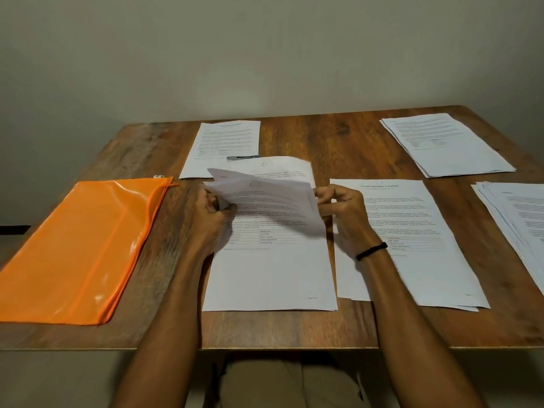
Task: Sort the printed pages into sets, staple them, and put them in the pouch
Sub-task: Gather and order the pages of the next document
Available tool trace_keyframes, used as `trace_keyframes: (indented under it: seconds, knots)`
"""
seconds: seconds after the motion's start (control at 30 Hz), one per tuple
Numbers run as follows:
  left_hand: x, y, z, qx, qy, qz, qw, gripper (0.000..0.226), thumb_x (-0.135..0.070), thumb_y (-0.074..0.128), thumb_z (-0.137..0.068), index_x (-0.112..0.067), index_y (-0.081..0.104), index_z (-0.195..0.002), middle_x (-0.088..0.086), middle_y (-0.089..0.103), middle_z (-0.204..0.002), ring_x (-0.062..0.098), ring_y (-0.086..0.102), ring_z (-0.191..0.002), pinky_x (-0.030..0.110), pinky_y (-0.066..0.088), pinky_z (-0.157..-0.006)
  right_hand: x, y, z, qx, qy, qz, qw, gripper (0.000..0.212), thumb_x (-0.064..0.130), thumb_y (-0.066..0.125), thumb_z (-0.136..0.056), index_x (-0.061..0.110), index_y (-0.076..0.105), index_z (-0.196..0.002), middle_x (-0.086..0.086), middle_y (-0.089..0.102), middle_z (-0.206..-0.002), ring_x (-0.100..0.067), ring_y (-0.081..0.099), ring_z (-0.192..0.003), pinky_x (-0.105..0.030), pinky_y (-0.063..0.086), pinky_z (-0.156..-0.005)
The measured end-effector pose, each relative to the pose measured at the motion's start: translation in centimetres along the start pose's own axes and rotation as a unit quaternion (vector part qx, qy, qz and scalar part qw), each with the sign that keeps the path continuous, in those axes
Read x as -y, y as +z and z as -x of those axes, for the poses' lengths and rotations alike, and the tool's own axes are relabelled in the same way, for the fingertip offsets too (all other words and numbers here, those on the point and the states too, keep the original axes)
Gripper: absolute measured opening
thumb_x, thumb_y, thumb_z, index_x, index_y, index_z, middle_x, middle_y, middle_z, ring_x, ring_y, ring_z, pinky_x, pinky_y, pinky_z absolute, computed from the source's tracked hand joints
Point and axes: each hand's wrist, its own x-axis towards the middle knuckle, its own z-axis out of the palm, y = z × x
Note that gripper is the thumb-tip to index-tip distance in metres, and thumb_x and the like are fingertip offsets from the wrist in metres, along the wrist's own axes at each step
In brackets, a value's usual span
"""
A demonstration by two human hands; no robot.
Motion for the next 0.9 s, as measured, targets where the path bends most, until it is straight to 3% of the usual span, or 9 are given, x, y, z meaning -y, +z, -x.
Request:
trace_keyframes:
  seconds: [0.07, 0.13, 0.23, 0.33, 0.43, 0.5, 0.63, 0.73, 0.9]
  knots:
    - [-0.2, 0.2, 0.3, -0.029, 0.005, -0.022, 0.999, 0.058, 0.023, 0.057, -0.086, -0.003, 0.032, -0.131, 0.005, 0.059, -0.109, -0.001, 0.066, -0.099, 0.026, 0.057, -0.082, 0.1, 0.1, 0.0, 0.017, 0.013, -0.001, 1.0, 0.018, -0.014, 0.056, -0.064, 0.003, 0.054, -0.058, -0.012, 0.075, -0.099, -0.024, 0.069, -0.086, -0.039, 0.048, -0.069]
    - [0.1, -0.1, 0.1, -0.021, 0.013, -0.033, 0.999, 0.059, 0.017, 0.062, -0.085, -0.013, 0.037, -0.128, 0.0, 0.058, -0.099, 0.003, 0.064, -0.095, 0.028, 0.054, -0.085, 0.1, 0.3, 0.1, 0.038, 0.008, -0.001, 0.999, 0.008, -0.013, 0.057, -0.056, -0.005, 0.053, -0.056, -0.009, 0.075, -0.091, -0.024, 0.069, -0.092, -0.042, 0.049, -0.075]
    - [0.2, -0.1, 0.0, 0.009, 0.023, -0.037, 0.999, 0.042, 0.024, 0.056, -0.085, -0.006, 0.051, -0.114, -0.014, 0.068, -0.09, 0.004, 0.064, -0.092, 0.026, 0.053, -0.082, -0.1, 0.4, 0.1, 0.054, 0.0, 0.005, 0.999, 0.002, -0.005, 0.057, -0.056, -0.005, 0.055, -0.056, -0.007, 0.076, -0.092, -0.02, 0.07, -0.095, -0.043, 0.05, -0.078]
    - [0.1, 0.1, -0.1, -0.005, 0.003, 0.002, 1.0, 0.036, 0.027, 0.052, -0.083, -0.003, 0.056, -0.101, -0.003, 0.072, -0.09, 0.014, 0.067, -0.089, 0.031, 0.054, -0.073, 0.0, 0.2, 0.2, 0.012, 0.003, 0.012, 1.0, 0.017, 0.014, 0.058, -0.077, 0.001, 0.068, -0.074, -0.001, 0.075, -0.09, -0.015, 0.067, -0.082, -0.035, 0.049, -0.068]
    - [0.1, -0.6, 0.0, 0.039, 0.01, -0.003, 0.999, 0.014, 0.001, 0.065, -0.082, -0.006, 0.053, -0.084, 0.014, 0.059, -0.086, 0.026, 0.053, -0.082, 0.04, 0.041, -0.07, 0.0, 0.3, 0.1, -0.062, 0.015, 0.028, 0.998, 0.039, 0.039, 0.057, -0.088, 0.004, 0.073, -0.092, -0.009, 0.074, -0.09, -0.02, 0.068, -0.082, -0.038, 0.052, -0.072]
    - [0.0, -0.9, 0.0, 0.04, 0.01, -0.021, 0.999, 0.013, -0.013, 0.067, -0.079, -0.01, 0.054, -0.079, 0.017, 0.053, -0.083, 0.027, 0.046, -0.08, 0.042, 0.034, -0.068, -0.2, 0.4, -0.1, -0.083, 0.028, 0.027, 0.996, 0.046, 0.047, 0.059, -0.092, 0.003, 0.071, -0.098, -0.012, 0.074, -0.092, -0.025, 0.071, -0.086, -0.04, 0.057, -0.079]
    - [-0.2, -0.6, 0.4, 0.065, 0.034, 0.002, 0.997, 0.015, 0.002, 0.057, -0.086, -0.01, 0.053, -0.078, 0.008, 0.064, -0.096, 0.028, 0.056, -0.093, 0.036, 0.042, -0.067, -0.4, 0.1, -0.5, -0.094, 0.054, 0.003, 0.994, 0.038, 0.041, 0.068, -0.093, 0.005, 0.068, -0.104, -0.014, 0.075, -0.097, -0.034, 0.071, -0.092, -0.044, 0.06, -0.077]
    - [-0.2, -0.3, 0.4, 0.055, 0.033, 0.022, 0.998, 0.014, 0.001, 0.055, -0.085, -0.009, 0.05, -0.076, 0.01, 0.065, -0.109, 0.028, 0.058, -0.101, 0.033, 0.045, -0.066, -0.1, 0.0, -0.3, -0.085, 0.066, -0.035, 0.994, 0.031, 0.033, 0.074, -0.089, 0.009, 0.069, -0.107, -0.01, 0.075, -0.094, -0.024, 0.068, -0.081, -0.031, 0.052, -0.062]
    - [-0.1, 0.1, -0.1, 0.033, -0.014, 0.053, 0.998, 0.014, 0.003, 0.05, -0.079, -0.007, 0.044, -0.071, 0.018, 0.065, -0.12, 0.037, 0.06, -0.107, 0.036, 0.044, -0.07, 0.3, -0.1, -0.2, -0.076, 0.07, -0.082, 0.991, 0.025, 0.022, 0.076, -0.087, 0.015, 0.068, -0.11, -0.01, 0.074, -0.096, -0.02, 0.062, -0.079, -0.03, 0.048, -0.063]
